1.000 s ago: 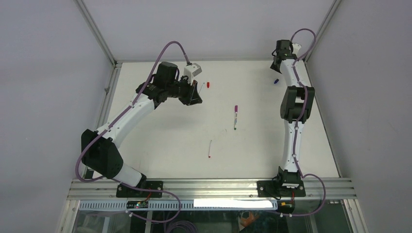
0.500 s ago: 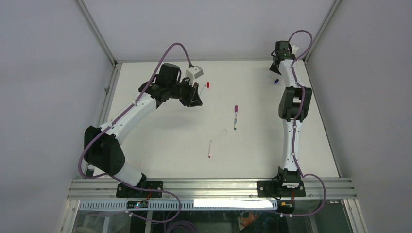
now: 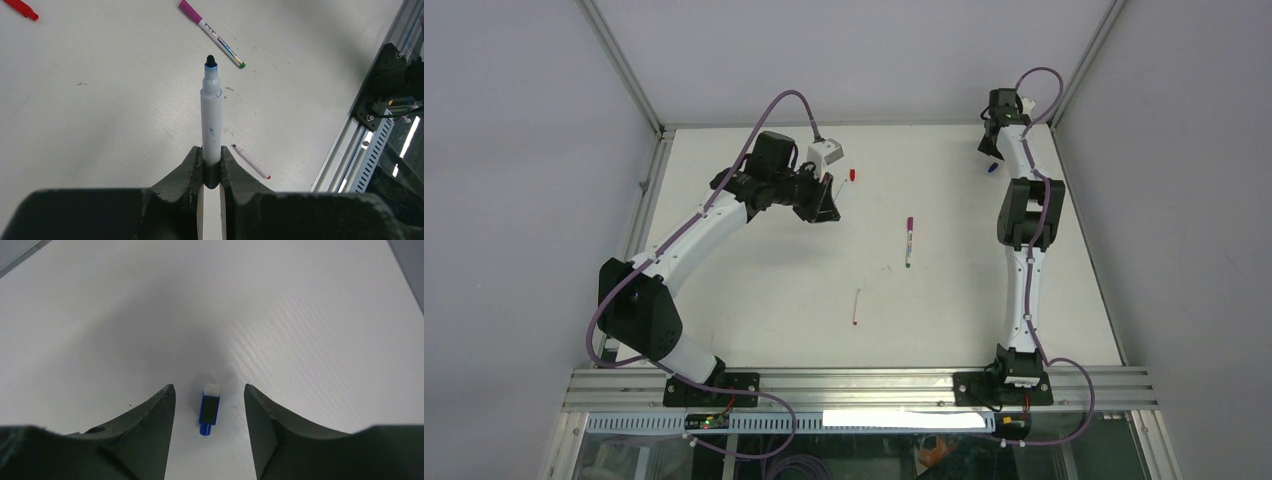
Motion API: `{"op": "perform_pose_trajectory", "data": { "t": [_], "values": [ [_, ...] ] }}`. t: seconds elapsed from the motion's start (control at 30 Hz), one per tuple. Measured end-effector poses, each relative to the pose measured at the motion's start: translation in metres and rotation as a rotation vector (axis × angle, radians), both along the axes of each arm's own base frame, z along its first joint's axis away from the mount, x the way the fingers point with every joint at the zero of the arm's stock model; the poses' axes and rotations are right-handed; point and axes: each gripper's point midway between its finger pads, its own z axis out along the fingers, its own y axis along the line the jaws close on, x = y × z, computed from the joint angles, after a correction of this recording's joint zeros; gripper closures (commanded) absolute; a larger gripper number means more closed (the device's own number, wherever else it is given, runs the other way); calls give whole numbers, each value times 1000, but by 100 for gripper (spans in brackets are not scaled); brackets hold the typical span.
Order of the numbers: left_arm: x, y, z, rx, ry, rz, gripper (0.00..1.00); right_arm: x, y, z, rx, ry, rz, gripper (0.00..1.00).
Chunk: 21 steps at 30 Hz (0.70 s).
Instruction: Insert the pens into the pen caps
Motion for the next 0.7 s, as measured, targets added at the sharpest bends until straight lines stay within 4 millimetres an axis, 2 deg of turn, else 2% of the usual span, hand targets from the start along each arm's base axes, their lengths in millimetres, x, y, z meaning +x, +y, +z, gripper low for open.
{"op": "perform_pose_trajectory", "data": {
  "t": [0.33, 0.5, 0.7],
  "values": [
    [-1, 1, -1, 5, 4, -2, 100, 0, 2, -19, 2, 24, 2, 49],
    [-1, 1, -2, 8, 3, -5, 100, 1, 2, -20, 3, 19, 4, 54],
    [-1, 1, -4, 13, 3, -9, 100, 2, 3, -20, 3, 17, 5, 54]
  ]
}}
